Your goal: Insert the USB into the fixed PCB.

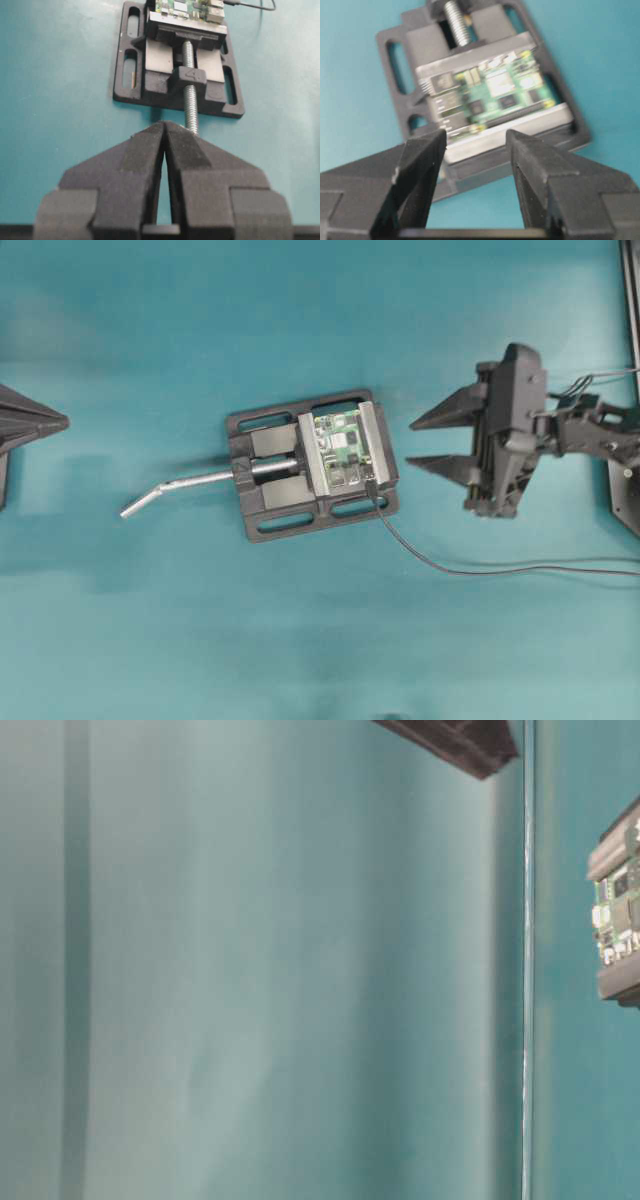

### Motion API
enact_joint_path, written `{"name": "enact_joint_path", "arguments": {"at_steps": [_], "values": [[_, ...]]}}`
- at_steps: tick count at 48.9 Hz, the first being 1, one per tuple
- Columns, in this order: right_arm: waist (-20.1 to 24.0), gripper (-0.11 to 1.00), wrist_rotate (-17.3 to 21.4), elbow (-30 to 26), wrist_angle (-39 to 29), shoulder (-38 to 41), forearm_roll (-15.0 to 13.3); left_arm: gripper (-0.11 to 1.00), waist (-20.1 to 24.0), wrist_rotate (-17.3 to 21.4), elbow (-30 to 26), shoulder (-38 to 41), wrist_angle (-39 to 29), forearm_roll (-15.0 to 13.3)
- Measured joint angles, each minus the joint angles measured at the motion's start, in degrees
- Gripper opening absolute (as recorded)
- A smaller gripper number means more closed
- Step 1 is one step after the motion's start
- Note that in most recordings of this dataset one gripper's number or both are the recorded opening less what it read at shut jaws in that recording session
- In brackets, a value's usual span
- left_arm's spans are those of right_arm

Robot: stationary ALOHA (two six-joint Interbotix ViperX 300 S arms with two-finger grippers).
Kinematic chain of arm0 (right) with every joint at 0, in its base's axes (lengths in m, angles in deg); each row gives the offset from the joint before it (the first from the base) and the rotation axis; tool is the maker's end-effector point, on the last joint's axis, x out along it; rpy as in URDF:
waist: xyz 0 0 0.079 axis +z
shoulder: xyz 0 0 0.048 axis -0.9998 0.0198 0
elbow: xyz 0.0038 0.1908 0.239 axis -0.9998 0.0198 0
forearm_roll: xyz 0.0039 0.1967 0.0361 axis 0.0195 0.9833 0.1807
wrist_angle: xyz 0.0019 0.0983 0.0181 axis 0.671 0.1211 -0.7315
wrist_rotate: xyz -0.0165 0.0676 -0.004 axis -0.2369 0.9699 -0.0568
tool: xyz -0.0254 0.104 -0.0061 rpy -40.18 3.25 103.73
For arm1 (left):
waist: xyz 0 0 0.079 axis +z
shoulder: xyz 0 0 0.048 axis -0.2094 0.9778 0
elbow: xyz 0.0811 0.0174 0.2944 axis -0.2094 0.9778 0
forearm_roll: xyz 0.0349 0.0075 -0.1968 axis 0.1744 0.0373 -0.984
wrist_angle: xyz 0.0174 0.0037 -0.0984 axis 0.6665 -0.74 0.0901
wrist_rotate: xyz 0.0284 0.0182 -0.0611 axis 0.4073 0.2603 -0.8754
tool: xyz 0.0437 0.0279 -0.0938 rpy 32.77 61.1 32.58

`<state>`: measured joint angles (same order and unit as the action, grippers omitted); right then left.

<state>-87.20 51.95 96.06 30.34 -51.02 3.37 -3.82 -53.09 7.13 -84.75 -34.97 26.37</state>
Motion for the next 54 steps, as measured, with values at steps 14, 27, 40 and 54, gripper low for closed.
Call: {"name": "enact_joint_path", "arguments": {"at_steps": [14,27,40,54], "values": [[-0.5,0.56,0.0,6.1,-6.0,-9.3,-2.1,0.06,0.1,0.0,0.0,0.0,0.0,0.0],[-0.6,0.56,0.1,15.6,-3.7,-24.6,-2.3,0.06,0.1,0.0,0.0,0.0,0.0,0.0],[-0.6,0.56,0.3,23.2,-7.4,-39.2,-8.0,0.06,0.1,0.0,0.0,0.0,0.0,0.0],[-0.5,0.56,0.4,29.2,-11.7,-55.9,-10.6,0.06,0.0,0.0,0.0,0.0,0.0,0.0]]}}
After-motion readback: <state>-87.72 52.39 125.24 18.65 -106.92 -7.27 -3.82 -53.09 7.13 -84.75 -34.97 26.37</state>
